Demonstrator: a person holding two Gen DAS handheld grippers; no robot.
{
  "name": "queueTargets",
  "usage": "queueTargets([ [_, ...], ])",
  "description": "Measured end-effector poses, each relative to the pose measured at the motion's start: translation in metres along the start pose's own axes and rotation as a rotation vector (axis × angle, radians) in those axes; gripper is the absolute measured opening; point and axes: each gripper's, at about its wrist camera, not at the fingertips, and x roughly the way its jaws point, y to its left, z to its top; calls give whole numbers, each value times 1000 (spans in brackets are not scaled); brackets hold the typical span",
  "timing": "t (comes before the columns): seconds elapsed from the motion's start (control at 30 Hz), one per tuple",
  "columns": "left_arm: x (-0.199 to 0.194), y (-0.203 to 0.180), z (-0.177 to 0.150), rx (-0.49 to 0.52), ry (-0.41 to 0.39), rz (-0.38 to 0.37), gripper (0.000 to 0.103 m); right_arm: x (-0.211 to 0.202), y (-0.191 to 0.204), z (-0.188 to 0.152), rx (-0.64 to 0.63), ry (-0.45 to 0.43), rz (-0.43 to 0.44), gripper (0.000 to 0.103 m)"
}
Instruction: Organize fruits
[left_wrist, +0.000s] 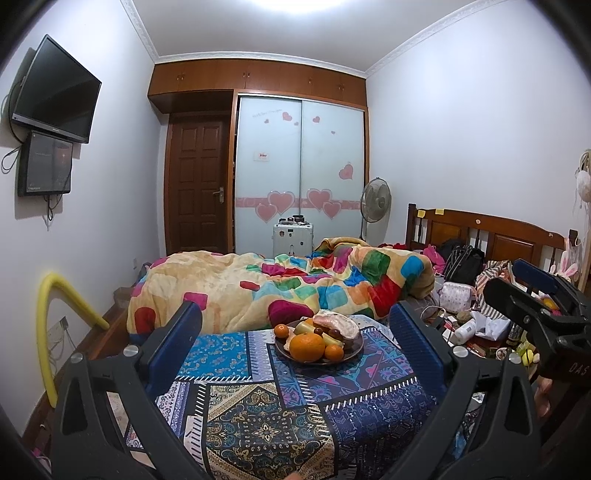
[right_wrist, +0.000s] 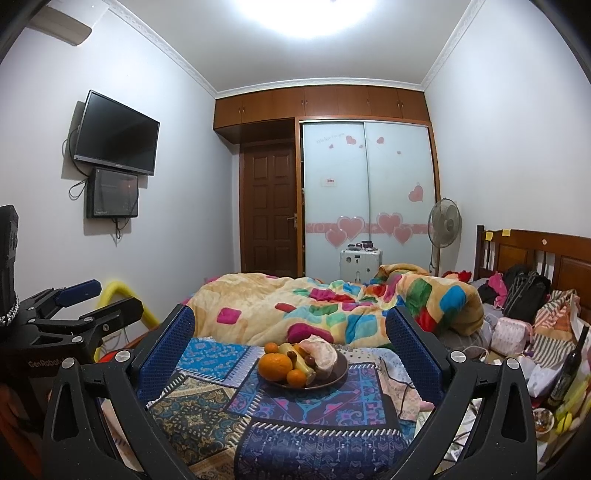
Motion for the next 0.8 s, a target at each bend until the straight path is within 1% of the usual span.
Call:
queueTargets([
  [0.4,-2,1,-1,-17,5,-11,103,7,4,0,-16,1,2,103],
  [0.8,-1,0,0,-40,37,-36,103,8,2,1,-5,6,-2,103],
])
